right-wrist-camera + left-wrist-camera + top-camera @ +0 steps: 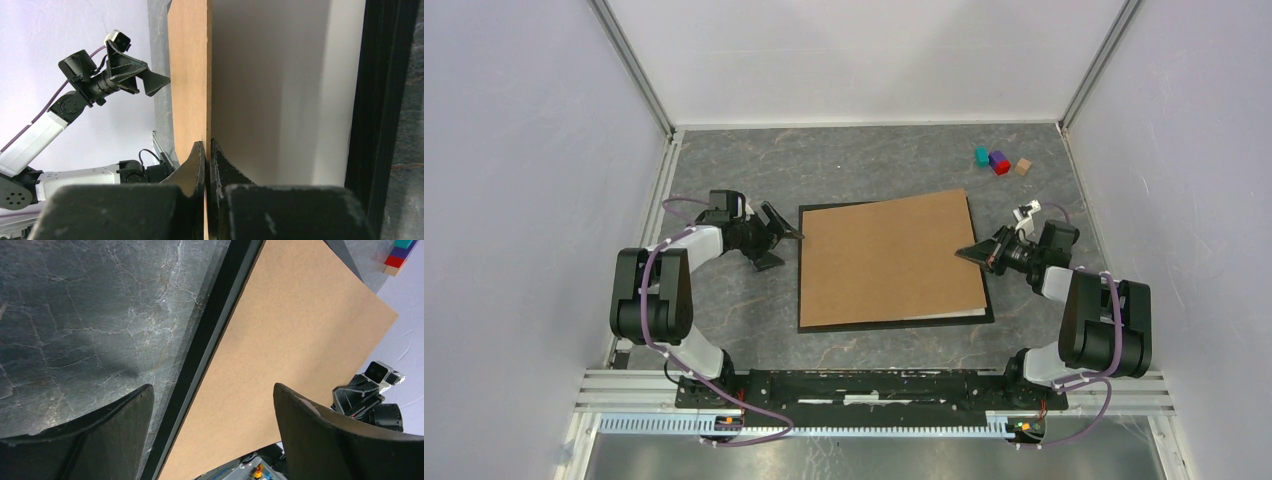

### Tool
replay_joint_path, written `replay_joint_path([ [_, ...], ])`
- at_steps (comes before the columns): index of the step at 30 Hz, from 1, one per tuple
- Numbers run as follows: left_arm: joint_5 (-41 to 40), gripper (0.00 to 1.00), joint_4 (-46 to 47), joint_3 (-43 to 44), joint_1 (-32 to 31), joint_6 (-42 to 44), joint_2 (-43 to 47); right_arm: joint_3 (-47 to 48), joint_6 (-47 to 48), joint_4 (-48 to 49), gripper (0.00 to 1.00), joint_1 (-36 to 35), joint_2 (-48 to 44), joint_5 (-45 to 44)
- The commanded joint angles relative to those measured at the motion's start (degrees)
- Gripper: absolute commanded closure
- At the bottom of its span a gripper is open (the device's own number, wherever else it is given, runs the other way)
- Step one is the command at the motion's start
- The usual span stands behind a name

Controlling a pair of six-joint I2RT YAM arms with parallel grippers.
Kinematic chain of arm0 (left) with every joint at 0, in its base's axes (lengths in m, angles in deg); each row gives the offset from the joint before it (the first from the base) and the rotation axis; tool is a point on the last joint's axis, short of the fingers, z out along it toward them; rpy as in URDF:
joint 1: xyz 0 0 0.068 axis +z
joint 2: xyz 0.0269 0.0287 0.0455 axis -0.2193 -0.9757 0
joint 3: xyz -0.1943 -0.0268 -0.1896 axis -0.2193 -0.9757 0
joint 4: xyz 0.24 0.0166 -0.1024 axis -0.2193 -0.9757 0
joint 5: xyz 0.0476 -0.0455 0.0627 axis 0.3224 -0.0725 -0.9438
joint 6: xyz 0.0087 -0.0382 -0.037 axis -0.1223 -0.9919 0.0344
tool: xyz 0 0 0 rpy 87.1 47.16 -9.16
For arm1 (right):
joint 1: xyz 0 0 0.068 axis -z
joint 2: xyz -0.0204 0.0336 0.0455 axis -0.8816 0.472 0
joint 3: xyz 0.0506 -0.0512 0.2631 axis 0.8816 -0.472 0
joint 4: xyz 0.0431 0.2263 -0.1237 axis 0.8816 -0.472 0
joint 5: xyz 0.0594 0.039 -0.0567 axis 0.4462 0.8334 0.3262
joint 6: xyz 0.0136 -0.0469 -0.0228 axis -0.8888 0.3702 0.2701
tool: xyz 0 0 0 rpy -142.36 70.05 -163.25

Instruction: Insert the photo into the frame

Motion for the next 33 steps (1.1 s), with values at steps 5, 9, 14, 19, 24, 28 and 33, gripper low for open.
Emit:
replay_joint_path([
  [5, 1.0, 0.06, 1.7, -0.1, -0.3, 1.6, -0.1, 2.2, 3.3, 5.2, 1.0, 1.0, 0.6, -5.5],
  [9, 0.9, 0.06, 1.7, -0.2, -0.3, 1.6, -0.2, 2.9, 5.4, 3.0, 1.0, 1.0, 1.1, -4.9],
  [14, 0.7, 0.06, 1.7, -0.3, -0.6, 1.6, -0.5, 3.8, 6.6, 1.6, 1.0, 1.5, 1.9, -4.2],
  [19, 0.8, 0.06, 1.7, -0.2, -0.7, 1.7, -0.6, 4.5, 7.3, 0.7, 1.0, 1.6, 2.9, -3.4],
  [24, 0.9, 0.06, 2.0, -0.3, -1.0, 1.5, -0.9, 5.1, 8.7, -0.5, 1.0, 1.7, 4.1, -2.8],
  [28, 1.1, 0.06, 2.0, -0.3, -1.1, 1.4, -1.2, 5.9, 9.5, -1.3, 1.0, 1.9, 5.1, -2.5],
  [33, 0.7, 0.06, 2.0, -0.3, -1.1, 1.5, -0.8, 6.0, 9.5, -1.3, 1.0, 1.8, 5.6, -2.5],
])
